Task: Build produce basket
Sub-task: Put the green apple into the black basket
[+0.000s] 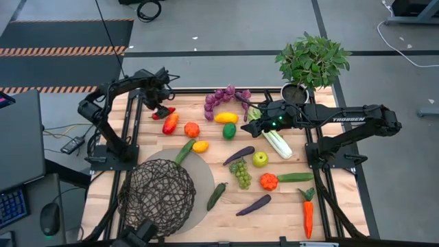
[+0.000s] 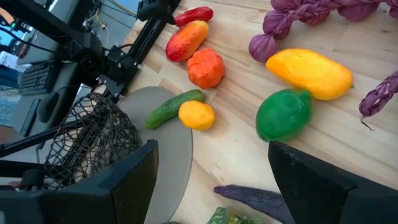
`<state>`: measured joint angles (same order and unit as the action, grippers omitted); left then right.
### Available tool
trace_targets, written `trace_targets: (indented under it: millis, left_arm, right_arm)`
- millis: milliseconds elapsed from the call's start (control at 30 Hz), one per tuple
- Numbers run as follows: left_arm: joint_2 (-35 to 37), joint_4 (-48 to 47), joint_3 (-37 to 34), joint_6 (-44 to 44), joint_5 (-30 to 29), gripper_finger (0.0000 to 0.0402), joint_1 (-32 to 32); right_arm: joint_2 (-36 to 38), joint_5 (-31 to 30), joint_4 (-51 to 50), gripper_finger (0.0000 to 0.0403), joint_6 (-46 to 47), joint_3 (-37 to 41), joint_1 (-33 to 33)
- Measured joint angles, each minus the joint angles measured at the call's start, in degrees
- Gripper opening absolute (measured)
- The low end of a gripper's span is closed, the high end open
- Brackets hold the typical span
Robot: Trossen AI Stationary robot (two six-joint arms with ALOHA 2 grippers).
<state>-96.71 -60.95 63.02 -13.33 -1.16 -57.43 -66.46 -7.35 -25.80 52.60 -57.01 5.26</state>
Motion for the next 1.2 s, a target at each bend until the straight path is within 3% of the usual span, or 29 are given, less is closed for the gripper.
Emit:
trace_targets:
  millis: [333, 767, 1200]
  left_arm:
    - [-0.04, -2.39, 0.54, -2.73, -0.12, 0.0291, -0.15]
    - [-0.63, -6.40, 12.52, -3.01, 1.37, 0.0291, -0.21]
    - [-1.77, -12.47, 8.21, 0.33, 2.81, 0.0291, 0.65]
  right_arm:
    - [0.00, -0.35, 0.08, 0.0307, 0.42, 0.00, 0.00]
    - [0.00, -0.61, 0.26, 0.0307, 0.28, 0.00, 0.00]
    - [0.00, -0.52, 0.23, 0.0307, -1.34, 0.00, -1.46]
